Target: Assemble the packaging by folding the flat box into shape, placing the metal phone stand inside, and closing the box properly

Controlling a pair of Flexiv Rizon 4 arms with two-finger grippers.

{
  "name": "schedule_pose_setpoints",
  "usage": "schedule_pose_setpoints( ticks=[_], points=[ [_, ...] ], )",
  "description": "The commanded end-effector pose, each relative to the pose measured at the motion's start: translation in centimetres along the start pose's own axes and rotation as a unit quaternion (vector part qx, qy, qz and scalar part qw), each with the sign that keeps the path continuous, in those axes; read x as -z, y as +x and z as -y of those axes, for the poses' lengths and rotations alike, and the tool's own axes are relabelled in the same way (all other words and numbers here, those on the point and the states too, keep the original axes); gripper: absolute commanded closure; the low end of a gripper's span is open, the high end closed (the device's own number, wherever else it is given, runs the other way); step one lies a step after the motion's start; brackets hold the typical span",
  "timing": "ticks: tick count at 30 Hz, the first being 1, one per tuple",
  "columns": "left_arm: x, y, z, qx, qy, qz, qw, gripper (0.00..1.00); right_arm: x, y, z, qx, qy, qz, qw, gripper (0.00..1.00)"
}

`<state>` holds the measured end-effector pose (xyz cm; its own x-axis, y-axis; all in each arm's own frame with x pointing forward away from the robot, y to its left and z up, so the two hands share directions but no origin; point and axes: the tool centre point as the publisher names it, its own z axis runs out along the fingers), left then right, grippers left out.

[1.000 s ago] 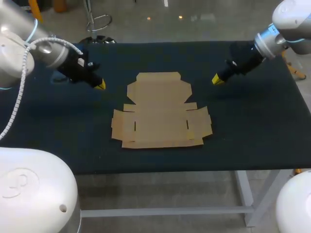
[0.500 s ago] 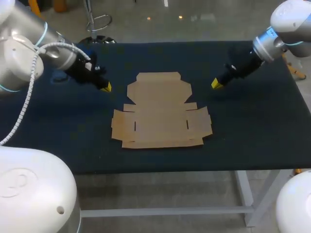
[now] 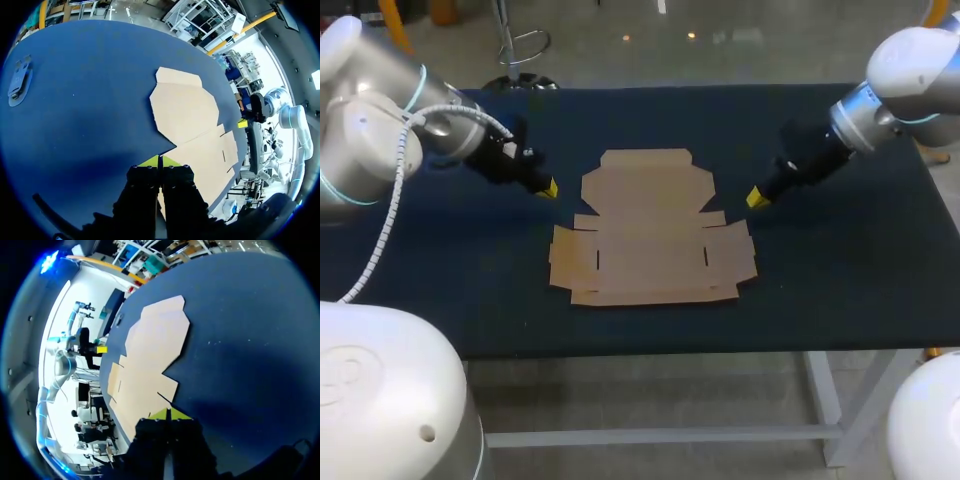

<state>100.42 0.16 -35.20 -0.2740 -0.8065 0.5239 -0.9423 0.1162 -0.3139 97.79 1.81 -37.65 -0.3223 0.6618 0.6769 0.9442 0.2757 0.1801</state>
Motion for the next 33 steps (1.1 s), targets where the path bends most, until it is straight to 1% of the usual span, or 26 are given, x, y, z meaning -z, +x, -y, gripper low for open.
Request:
schedule_pose_setpoints(
  ticks=[1, 6, 8, 9, 11, 21, 24, 27, 33],
  points=[
    [-0.5, -0.6, -0.3, 0.002, 0.004, -0.005, 1.000, 1.00, -0.8, -0.6, 0.1, -0.001, 0.001, -0.008, 1.000, 1.00],
    [-0.7, -0.8, -0.6, 0.013, 0.011, -0.011, 1.000, 1.00, -1.5, -0.9, 0.3, -0.011, -0.001, -0.014, 1.000, 1.00],
    [-0.9, -0.7, -0.8, 0.027, 0.015, -0.011, 0.999, 1.00, -1.9, -1.2, 0.5, -0.030, -0.012, -0.013, 0.999, 1.00],
    [-0.9, -0.7, -0.9, 0.038, 0.018, -0.005, 0.999, 1.00, -1.9, -1.4, 0.6, -0.048, -0.026, -0.014, 0.998, 1.00],
    [-0.9, -0.7, -0.9, 0.038, 0.018, -0.005, 0.999, 1.00, -1.5, -1.7, 0.7, -0.089, -0.055, 0.003, 0.995, 1.00],
    [-0.9, -0.7, -0.9, 0.038, 0.018, -0.005, 0.999, 1.00, -1.5, -1.7, 0.7, -0.089, -0.055, 0.003, 0.995, 1.00],
    [-1.3, -0.7, -1.2, 0.036, 0.023, -0.007, 0.999, 1.00, -1.6, -1.6, 0.7, -0.089, -0.055, 0.003, 0.995, 1.00],
    [-1.6, -0.9, -1.6, 0.036, 0.025, -0.008, 0.999, 1.00, -2.0, -1.6, 0.7, -0.106, -0.068, -0.006, 0.992, 1.00],
    [-2.2, -0.8, -1.8, 0.039, 0.021, -0.001, 0.999, 1.00, -2.5, -1.7, 0.6, -0.123, -0.072, -0.011, 0.990, 1.00]
  ],
)
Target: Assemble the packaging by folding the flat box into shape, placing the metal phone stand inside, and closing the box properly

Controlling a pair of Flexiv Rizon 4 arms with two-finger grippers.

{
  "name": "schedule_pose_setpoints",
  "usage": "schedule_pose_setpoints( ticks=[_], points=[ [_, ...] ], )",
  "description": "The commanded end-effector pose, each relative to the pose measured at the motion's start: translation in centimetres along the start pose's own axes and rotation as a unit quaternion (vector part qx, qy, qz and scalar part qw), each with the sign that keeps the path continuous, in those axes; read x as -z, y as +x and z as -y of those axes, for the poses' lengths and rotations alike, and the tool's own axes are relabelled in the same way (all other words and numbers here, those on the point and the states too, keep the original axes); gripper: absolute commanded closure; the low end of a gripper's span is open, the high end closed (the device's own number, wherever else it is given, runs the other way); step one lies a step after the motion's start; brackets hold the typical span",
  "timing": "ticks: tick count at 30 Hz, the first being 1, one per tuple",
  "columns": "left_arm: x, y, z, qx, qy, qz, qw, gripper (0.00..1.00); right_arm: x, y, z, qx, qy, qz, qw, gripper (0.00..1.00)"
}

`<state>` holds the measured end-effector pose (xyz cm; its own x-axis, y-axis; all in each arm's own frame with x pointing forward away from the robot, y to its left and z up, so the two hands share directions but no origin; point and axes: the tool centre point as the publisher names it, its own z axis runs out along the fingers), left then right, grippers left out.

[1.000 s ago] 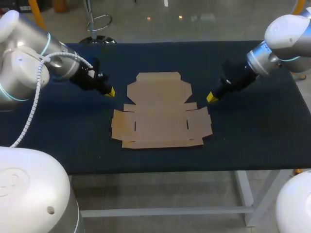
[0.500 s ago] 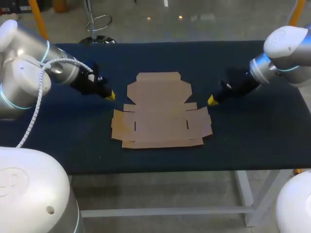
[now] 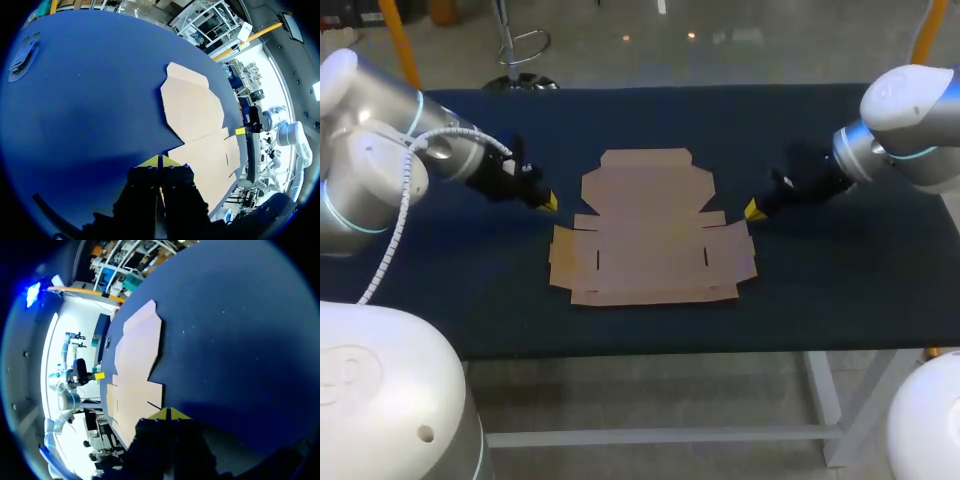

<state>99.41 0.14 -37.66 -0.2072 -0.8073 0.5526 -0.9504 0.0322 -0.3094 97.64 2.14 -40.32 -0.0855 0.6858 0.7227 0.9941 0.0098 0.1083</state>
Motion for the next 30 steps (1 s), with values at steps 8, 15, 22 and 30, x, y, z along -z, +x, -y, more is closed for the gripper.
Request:
schedule_pose_setpoints(
  ticks=[8, 15, 22, 30],
  points=[
    [-1.6, 0.2, -0.4, 0.014, -0.011, -0.002, 1.000, 1.00, -0.9, -0.2, -0.3, -0.012, 0.005, -0.008, 1.000, 1.00],
    [-2.0, 0.3, -0.8, 0.019, -0.012, -0.001, 1.000, 1.00, -1.4, 0.2, -0.3, -0.014, 0.007, -0.007, 1.000, 1.00],
    [-2.2, 0.2, -0.8, 0.016, -0.019, -0.003, 1.000, 1.00, -1.6, -0.6, -0.6, -0.030, 0.000, -0.012, 0.999, 1.00],
    [-2.6, 0.1, -0.6, 0.015, -0.026, -0.008, 1.000, 1.00, -2.3, -0.4, -1.3, -0.031, 0.006, -0.012, 0.999, 1.00]
  ],
)
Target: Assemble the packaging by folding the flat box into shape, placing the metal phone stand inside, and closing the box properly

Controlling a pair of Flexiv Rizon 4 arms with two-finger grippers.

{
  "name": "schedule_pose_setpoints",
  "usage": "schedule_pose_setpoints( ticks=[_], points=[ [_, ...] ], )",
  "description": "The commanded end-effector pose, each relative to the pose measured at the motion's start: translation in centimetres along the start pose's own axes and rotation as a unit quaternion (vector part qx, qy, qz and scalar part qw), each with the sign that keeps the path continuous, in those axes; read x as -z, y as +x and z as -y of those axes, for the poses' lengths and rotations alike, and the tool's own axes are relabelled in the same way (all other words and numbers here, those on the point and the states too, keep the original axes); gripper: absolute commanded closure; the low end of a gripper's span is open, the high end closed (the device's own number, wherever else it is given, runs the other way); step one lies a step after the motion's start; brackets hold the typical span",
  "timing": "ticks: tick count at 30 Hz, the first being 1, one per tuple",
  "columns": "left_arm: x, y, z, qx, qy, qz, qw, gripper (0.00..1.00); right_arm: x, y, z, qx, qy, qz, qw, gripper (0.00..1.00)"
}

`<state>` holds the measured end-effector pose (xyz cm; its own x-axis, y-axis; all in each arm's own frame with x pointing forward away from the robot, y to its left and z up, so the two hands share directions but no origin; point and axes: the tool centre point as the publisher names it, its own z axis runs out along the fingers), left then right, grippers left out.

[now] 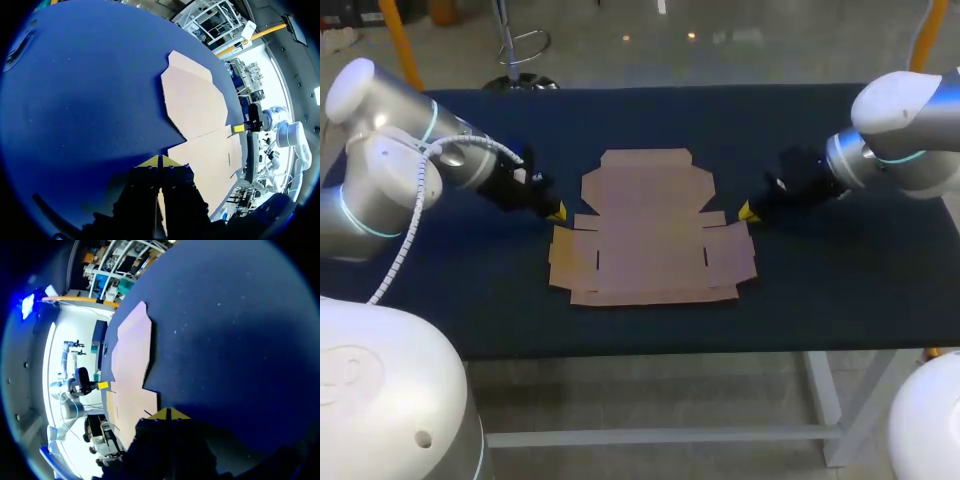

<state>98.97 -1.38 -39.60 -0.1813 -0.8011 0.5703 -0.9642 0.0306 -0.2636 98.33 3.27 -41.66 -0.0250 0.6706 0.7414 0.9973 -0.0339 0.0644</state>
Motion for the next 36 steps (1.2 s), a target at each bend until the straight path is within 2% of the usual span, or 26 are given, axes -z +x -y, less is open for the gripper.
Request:
schedule_pose_setpoints(
  ticks=[1, 9, 18, 36],
  points=[
    [-0.3, -0.2, 0.4, 0.000, -0.007, -0.002, 1.000, 1.00, -0.6, -0.1, -0.9, 0.000, 0.009, -0.001, 1.000, 1.00],
    [-0.4, -0.2, 0.4, -0.002, -0.013, -0.006, 1.000, 1.00, -1.7, -0.3, -1.8, -0.003, 0.022, -0.004, 1.000, 1.00],
    [-0.7, -0.3, 0.5, 0.001, -0.018, -0.008, 1.000, 1.00, -2.7, -0.3, -1.7, -0.001, 0.032, -0.014, 0.999, 1.00],
    [-1.1, -0.4, 0.5, -0.001, -0.027, -0.018, 0.999, 1.00, -3.3, 1.0, -1.7, 0.018, 0.029, -0.030, 0.999, 1.00]
  ],
)
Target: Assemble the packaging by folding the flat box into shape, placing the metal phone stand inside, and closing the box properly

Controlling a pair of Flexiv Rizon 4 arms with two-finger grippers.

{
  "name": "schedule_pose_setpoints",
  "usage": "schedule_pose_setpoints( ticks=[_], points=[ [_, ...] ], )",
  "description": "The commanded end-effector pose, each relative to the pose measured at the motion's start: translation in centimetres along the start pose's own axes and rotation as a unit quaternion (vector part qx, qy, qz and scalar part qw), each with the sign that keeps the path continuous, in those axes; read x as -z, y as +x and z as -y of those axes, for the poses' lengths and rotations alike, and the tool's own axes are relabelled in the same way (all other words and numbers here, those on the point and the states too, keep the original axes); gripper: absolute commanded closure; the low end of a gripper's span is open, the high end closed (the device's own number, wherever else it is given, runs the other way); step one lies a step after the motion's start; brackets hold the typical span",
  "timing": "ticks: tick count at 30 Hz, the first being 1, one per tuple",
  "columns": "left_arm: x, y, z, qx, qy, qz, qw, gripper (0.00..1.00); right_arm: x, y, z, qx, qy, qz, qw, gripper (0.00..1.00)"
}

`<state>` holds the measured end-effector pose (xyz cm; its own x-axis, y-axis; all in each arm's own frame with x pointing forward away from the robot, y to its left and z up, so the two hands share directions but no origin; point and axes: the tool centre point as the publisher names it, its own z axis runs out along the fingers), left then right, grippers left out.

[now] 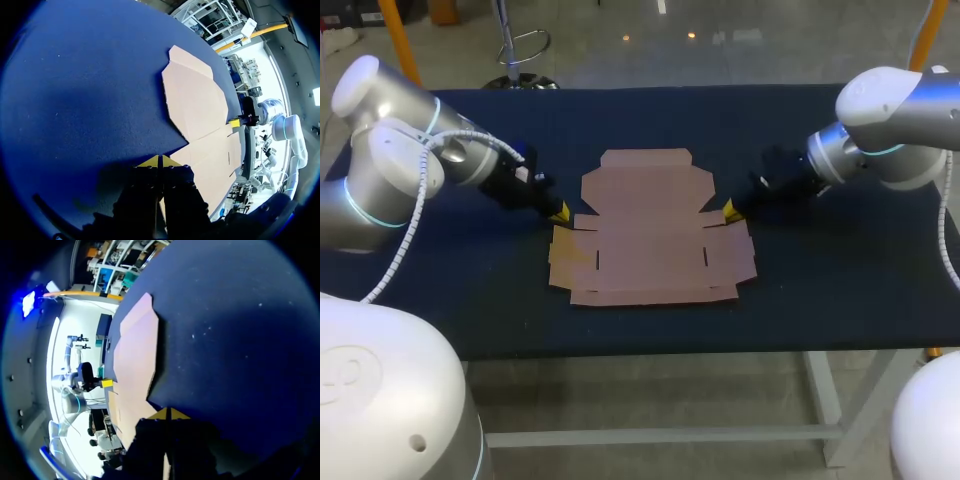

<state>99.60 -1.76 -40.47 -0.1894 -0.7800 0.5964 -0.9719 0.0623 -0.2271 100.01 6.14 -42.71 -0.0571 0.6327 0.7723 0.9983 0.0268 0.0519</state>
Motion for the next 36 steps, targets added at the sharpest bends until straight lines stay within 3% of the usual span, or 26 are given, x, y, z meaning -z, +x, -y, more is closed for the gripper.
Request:
schedule_pose_setpoints(
  ticks=[1, 21, 36],
  points=[
    [-0.1, -0.1, 0.1, 0.000, -0.003, -0.001, 1.000, 1.00, -0.3, 0.0, -0.2, 0.004, 0.001, -0.006, 1.000, 1.00],
    [-0.6, 0.0, -0.2, 0.004, -0.019, 0.006, 1.000, 1.00, -0.5, 0.6, -0.1, 0.014, 0.000, -0.004, 1.000, 1.00],
    [-0.8, 1.1, -0.7, -0.015, -0.030, -0.011, 0.999, 1.00, -0.7, 1.0, 0.0, 0.017, 0.003, -0.001, 1.000, 1.00]
  ],
)
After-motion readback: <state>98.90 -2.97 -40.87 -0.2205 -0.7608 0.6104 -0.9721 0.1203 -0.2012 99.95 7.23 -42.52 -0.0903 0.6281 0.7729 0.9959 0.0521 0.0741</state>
